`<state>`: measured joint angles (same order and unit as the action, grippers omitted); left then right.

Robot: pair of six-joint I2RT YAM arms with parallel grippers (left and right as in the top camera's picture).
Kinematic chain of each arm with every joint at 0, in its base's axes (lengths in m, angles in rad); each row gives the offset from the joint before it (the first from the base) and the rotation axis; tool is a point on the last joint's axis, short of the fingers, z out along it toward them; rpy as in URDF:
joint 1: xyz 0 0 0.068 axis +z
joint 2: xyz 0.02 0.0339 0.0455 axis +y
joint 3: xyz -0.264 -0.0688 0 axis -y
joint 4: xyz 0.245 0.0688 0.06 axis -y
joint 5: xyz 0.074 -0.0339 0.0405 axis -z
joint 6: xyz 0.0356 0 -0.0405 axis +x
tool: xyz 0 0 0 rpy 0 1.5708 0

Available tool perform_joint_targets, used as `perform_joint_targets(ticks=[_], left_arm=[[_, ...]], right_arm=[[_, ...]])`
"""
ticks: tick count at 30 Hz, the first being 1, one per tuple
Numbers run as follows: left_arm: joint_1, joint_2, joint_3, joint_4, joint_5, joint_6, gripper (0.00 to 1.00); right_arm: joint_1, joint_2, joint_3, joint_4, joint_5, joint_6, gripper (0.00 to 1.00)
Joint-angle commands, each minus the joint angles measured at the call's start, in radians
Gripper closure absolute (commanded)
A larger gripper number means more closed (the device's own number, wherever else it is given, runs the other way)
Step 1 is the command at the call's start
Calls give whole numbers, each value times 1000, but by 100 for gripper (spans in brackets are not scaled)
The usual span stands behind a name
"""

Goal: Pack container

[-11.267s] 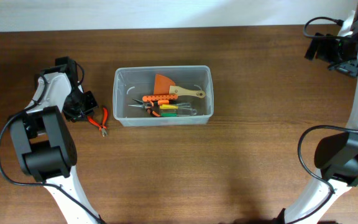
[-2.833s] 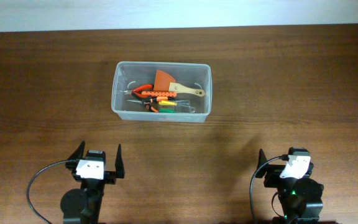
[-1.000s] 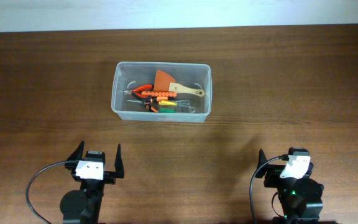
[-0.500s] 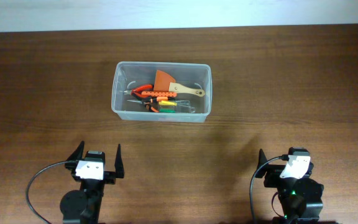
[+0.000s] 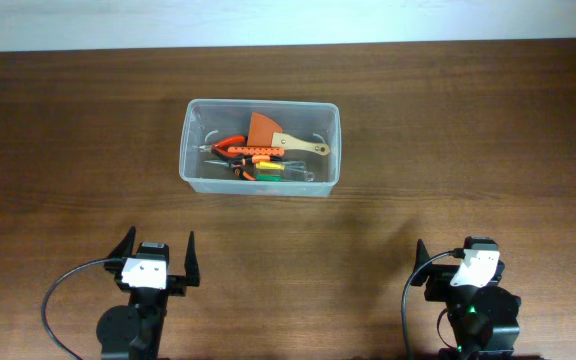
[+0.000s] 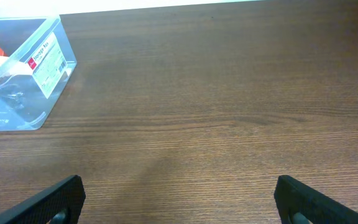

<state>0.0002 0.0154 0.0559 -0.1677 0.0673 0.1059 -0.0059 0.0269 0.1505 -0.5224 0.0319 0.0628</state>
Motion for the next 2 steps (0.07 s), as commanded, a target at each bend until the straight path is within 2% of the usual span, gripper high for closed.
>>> perform_joint_targets(ticks=[1, 2], left_arm=[[-2, -10, -8, 6, -7, -11, 1], [-2, -10, -8, 5, -7, -11, 1]], right_arm=[[-5, -8, -7, -1, -2, -3, 2], [-5, -8, -7, -1, -2, -2, 2]])
